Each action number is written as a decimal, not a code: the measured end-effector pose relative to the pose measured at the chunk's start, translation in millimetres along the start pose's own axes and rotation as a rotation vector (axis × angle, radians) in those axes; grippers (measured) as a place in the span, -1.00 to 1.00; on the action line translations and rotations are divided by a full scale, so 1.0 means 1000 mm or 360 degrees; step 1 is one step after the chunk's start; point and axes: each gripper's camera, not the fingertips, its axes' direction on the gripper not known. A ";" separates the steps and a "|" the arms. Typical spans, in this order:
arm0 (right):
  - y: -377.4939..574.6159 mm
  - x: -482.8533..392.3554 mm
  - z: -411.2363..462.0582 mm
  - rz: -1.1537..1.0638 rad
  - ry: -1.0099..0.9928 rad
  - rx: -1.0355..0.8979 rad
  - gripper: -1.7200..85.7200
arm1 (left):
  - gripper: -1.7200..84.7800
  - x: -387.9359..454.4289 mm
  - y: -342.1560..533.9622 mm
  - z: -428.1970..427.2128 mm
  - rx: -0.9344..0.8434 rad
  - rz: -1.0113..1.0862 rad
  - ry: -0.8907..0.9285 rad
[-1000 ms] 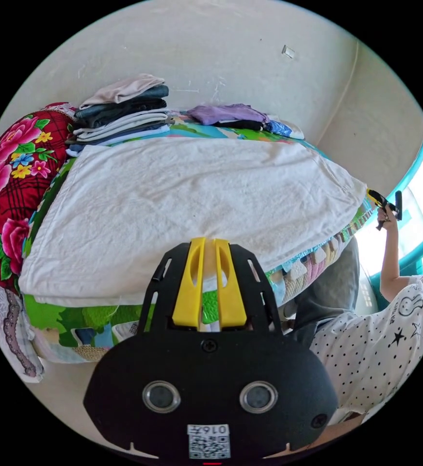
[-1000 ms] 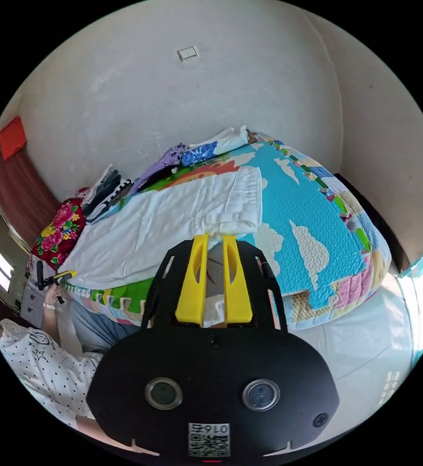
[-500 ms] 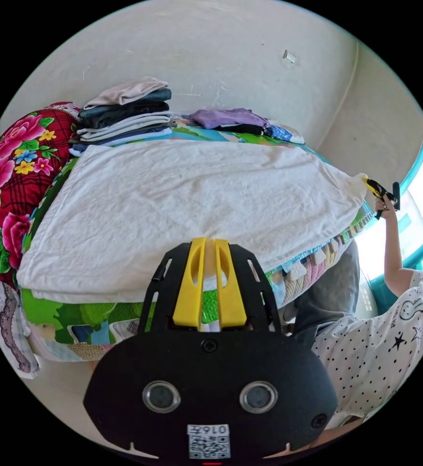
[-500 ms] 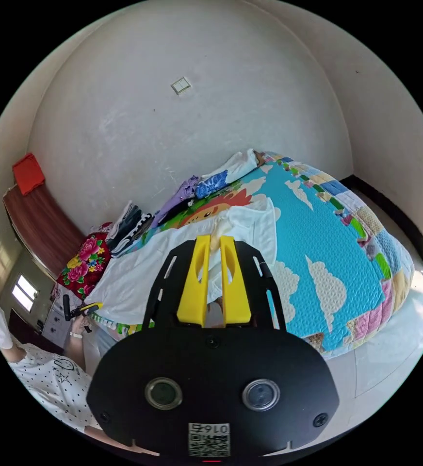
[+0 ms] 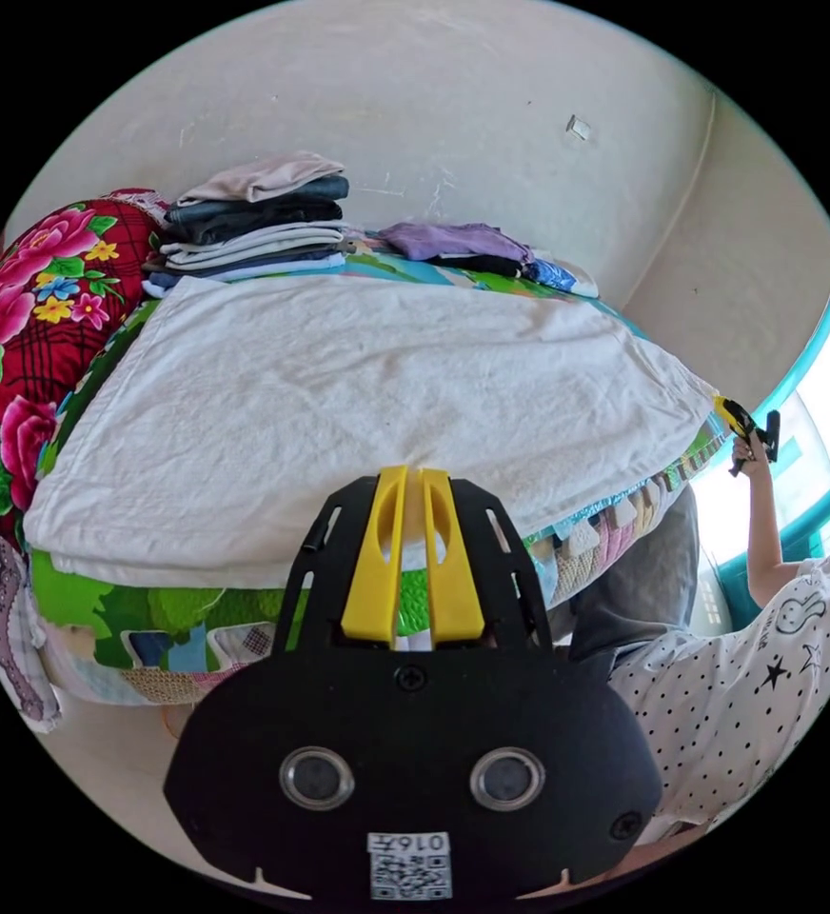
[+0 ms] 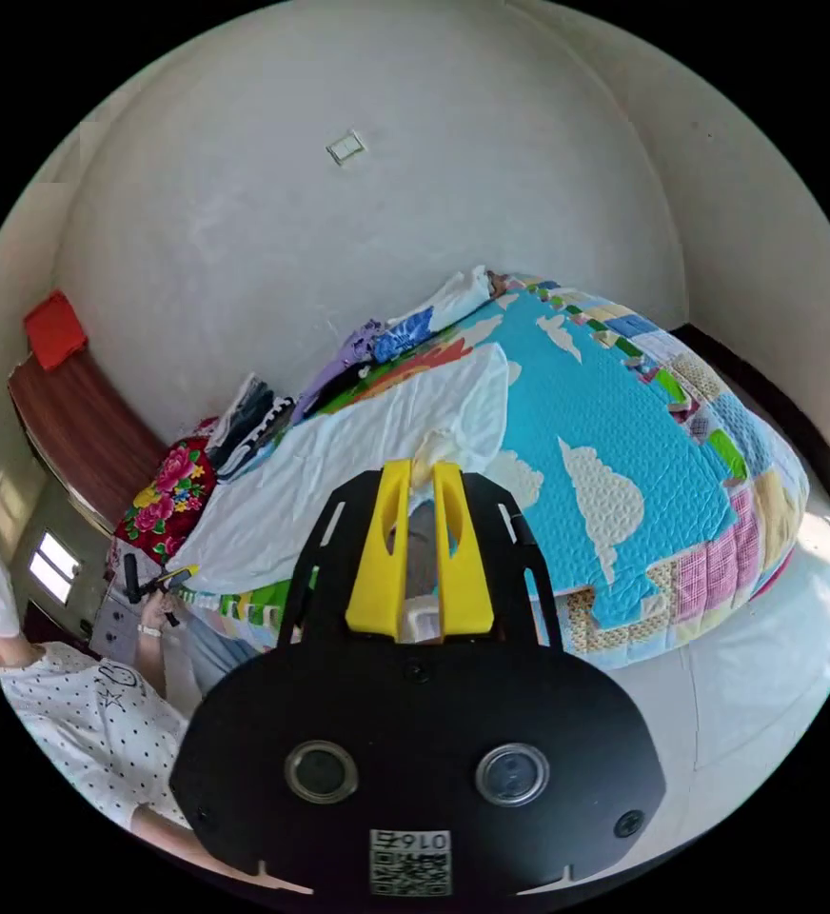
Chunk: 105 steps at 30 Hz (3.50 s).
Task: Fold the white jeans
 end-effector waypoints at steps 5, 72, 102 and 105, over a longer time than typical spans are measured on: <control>-0.013 -0.017 -0.010 -0.0149 0.0226 0.0202 -0.70 | -0.95 0.005 -0.005 0.009 0.0025 -0.0019 0.0011; -0.233 -0.339 0.588 -0.0993 -0.0106 -0.0829 -0.66 | -0.82 0.386 -0.394 0.348 -0.0308 0.1113 0.0431; -0.224 -0.290 0.508 -0.1341 -0.0783 -0.0167 -0.94 | -0.80 0.377 -0.448 0.259 0.0376 0.1151 0.0389; -0.217 -0.295 0.505 -0.1426 -0.0740 -0.0141 -0.93 | -0.82 0.392 -0.458 0.267 0.0220 0.1274 0.0381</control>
